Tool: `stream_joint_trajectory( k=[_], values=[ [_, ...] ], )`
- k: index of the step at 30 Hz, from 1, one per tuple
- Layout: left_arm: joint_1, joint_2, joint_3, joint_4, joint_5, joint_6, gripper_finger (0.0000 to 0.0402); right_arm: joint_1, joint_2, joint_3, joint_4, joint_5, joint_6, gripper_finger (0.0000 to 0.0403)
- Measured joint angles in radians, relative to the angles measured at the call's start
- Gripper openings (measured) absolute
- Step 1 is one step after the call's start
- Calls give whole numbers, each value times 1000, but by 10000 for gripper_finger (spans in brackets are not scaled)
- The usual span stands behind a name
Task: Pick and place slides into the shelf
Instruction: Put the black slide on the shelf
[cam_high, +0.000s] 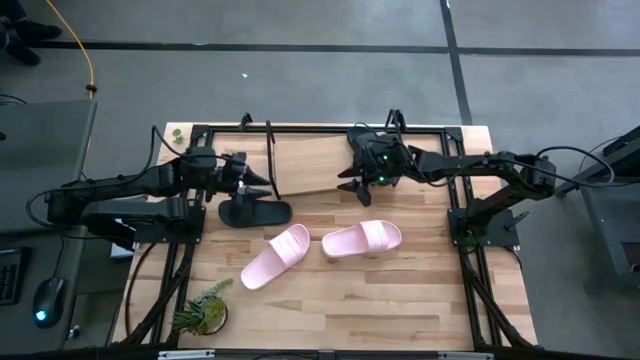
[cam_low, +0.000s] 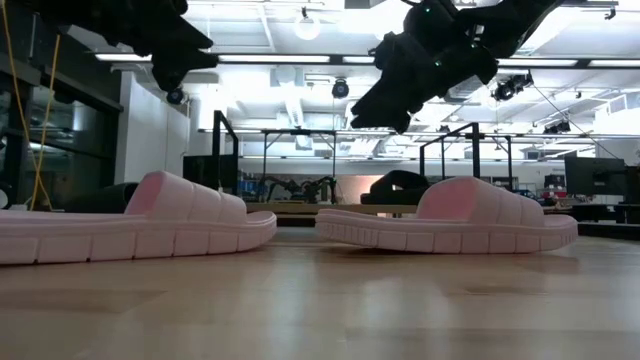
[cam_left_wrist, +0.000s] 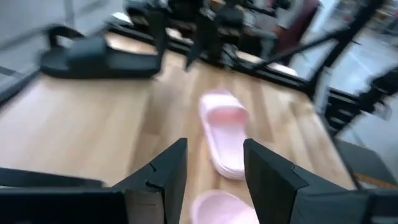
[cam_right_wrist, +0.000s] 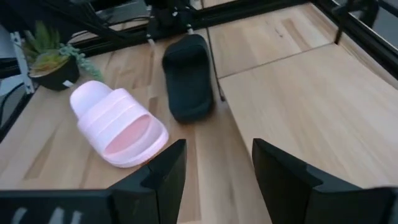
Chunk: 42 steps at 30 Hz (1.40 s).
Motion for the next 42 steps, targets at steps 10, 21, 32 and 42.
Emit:
stream_joint_trajectory(
  k=[10, 21, 32, 42],
  values=[
    [-1, 0, 0, -64, 136, -22, 143, 48, 0, 0, 83, 0, -19, 177],
    [0, 0, -47, -208, 45, -137, 143, 50, 0, 0, 86, 18, 28, 177],
    [0, 0, -97, -245, -50, -300, 143, 50, 0, -1, 63, 117, 122, 177],
    [0, 0, -103, -351, -102, -370, 143, 81, 0, -1, 43, 114, 107, 177]
  ],
)
